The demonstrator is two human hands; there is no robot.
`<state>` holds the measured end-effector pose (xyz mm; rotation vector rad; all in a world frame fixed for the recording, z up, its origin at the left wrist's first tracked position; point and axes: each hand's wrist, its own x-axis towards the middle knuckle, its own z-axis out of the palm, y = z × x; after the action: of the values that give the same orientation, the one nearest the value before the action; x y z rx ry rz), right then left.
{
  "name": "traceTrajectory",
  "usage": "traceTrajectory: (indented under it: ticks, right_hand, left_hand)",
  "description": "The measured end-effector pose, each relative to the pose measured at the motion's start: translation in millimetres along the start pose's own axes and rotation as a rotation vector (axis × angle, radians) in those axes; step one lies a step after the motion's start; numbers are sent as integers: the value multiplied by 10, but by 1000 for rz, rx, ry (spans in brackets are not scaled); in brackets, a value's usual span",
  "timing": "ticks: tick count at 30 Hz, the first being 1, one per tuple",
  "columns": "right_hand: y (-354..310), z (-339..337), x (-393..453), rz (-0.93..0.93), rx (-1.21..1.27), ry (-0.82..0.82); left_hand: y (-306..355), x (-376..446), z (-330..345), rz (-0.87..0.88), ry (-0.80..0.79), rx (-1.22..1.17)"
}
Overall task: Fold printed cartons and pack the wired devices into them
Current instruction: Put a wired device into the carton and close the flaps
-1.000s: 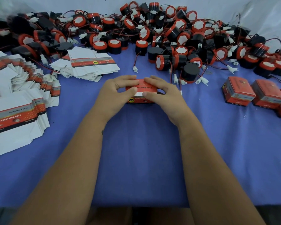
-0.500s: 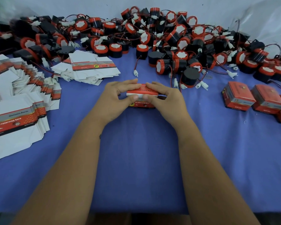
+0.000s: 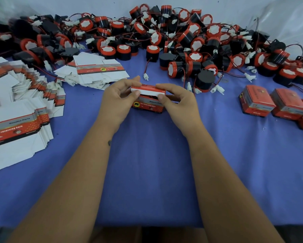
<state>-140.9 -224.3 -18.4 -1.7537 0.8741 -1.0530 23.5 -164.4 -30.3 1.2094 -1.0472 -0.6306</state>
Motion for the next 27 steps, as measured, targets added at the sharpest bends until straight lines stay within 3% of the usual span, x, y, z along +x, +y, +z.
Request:
traceTrajectory:
  ticks: [7,14,18,27]
  right_hand:
    - [-15,7,-9,48,121,47]
    - [-13,4,-3,76,136,63]
    - [11,6,0,81,121,68]
    - [11,-16,1,65,163,69]
  left_hand:
    - [-26,12,5,-14,29,-80]
    - [-12,-5,26,1,27,2]
    - [-7,8,18,-69,50,-21]
    - [21,5,-2,-54,60,-60]
